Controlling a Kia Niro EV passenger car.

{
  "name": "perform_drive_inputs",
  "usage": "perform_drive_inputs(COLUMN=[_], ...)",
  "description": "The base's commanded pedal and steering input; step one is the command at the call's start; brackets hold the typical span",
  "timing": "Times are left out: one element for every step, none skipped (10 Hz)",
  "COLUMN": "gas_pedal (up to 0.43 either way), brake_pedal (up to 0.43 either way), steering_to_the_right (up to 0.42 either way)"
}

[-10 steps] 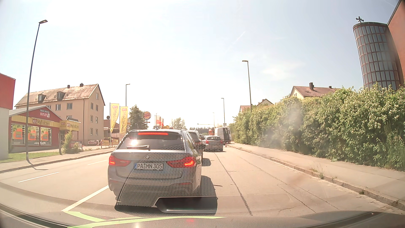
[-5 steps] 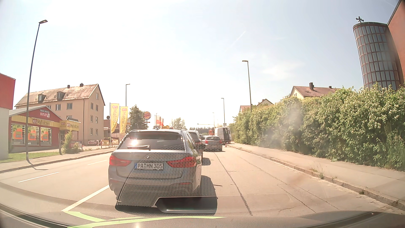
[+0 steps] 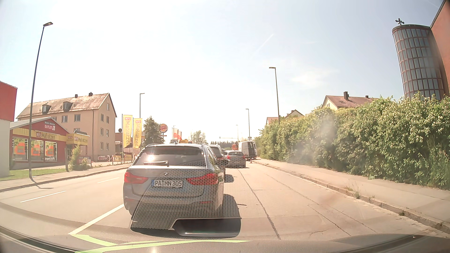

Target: Follow the waypoints while adhering to traffic rules and regulations

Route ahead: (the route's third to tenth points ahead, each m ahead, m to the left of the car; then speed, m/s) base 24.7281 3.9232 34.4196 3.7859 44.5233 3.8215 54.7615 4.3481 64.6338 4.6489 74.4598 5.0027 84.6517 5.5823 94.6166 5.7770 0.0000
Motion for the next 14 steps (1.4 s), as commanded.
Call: perform_drive_inputs(gas_pedal=[0.0,0.0,0.0,0.0,0.0,0.0,0.008,0.067,0.079,0.11,0.118,0.13,0.138,0.15], brake_pedal=[0.055,0.0,0.0,0.0,0.0,0.0,0.0,0.0,0.0,0.0,0.0,0.0,0.0,0.0], steering_to_the_right=[-0.009,-0.009,-0.009,-0.009,-0.009,-0.009,-0.009,-0.009,-0.009,-0.009,-0.009,-0.009,-0.008,-0.008])
